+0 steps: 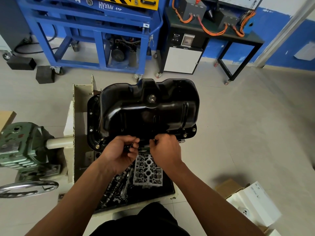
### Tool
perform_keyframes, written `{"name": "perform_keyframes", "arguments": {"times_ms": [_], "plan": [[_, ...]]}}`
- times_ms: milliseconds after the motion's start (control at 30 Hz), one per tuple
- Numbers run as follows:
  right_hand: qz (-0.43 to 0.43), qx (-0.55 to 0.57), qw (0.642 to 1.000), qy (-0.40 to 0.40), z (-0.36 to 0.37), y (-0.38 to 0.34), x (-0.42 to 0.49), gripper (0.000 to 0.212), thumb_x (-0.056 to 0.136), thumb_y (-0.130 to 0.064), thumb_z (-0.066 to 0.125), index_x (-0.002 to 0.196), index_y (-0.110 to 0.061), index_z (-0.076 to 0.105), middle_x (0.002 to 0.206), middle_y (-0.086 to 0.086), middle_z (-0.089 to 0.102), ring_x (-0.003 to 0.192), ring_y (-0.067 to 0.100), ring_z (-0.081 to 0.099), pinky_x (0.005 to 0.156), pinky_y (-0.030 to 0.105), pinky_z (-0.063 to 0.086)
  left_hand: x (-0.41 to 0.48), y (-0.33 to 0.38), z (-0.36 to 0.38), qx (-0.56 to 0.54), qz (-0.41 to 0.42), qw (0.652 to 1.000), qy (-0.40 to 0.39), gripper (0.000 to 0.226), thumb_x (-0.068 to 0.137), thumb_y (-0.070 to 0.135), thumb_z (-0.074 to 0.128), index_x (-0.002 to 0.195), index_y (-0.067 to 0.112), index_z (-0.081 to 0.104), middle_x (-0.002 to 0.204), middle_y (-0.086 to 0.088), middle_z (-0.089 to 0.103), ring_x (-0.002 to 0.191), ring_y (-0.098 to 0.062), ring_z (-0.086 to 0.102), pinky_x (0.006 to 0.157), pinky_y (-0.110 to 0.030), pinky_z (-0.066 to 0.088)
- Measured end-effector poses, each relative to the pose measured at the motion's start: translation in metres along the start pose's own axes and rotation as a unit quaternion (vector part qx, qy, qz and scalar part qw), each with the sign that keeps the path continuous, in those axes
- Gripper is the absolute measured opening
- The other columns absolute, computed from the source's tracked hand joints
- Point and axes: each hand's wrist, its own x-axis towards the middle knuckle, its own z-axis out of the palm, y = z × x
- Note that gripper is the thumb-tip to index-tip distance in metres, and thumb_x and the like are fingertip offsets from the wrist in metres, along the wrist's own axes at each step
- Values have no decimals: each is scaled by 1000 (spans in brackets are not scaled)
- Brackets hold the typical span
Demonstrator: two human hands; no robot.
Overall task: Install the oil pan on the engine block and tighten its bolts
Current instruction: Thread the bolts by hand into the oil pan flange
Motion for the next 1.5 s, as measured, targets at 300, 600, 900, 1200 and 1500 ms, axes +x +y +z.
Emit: {"name": "perform_keyframes", "arguments": {"times_ms": [300, 600, 900, 1200, 1500], "plan": [[-8, -20, 1000, 3, -1, 2, -1, 40, 94, -48, 61, 71, -15, 62, 65, 1, 60, 65, 25, 62, 59, 32, 51, -2, -1, 0, -4, -2, 1000, 1, 20, 94, 12, 52, 77, 6, 60, 63, 0, 46, 48, -6, 37, 36, -13, 30], [-12, -40, 999, -5, 0, -4, -1, 29, 98, -34, 56, 82, -12, 66, 78, 7, 67, 74, 29, 65, 60, 30, 46, -2, 0, 0, -4, -8, 1000, 5, 21, 94, 13, 53, 76, 6, 61, 63, 0, 46, 48, -6, 37, 36, -14, 30], [-26, -43, 999, -12, -5, -2, -1, 34, 95, -44, 57, 81, -14, 66, 76, 4, 65, 72, 26, 64, 61, 31, 51, -3, -1, 0, 0, -7, 1000, 8, 24, 94, 14, 54, 73, 7, 64, 63, 0, 47, 47, -6, 38, 36, -14, 30], [-24, -83, 996, -31, -11, -7, 2, 35, 98, -45, 53, 76, -18, 56, 75, 2, 56, 76, 28, 65, 60, 30, 39, -5, 2, 1, -7, 6, 1000, 17, 24, 99, 11, 52, 94, -3, 71, 81, -12, 73, 70, -22, 74, 55, -26, 60], [-25, -113, 993, -22, -13, -10, 2, 37, 100, -44, 48, 80, -16, 62, 82, 5, 67, 79, 28, 67, 61, 29, 39, -8, 4, -5, 7, 6, 1000, -11, 29, 100, 10, 46, 107, -8, 68, 110, -25, 72, 95, -34, 74, 65, -32, 63]]}}
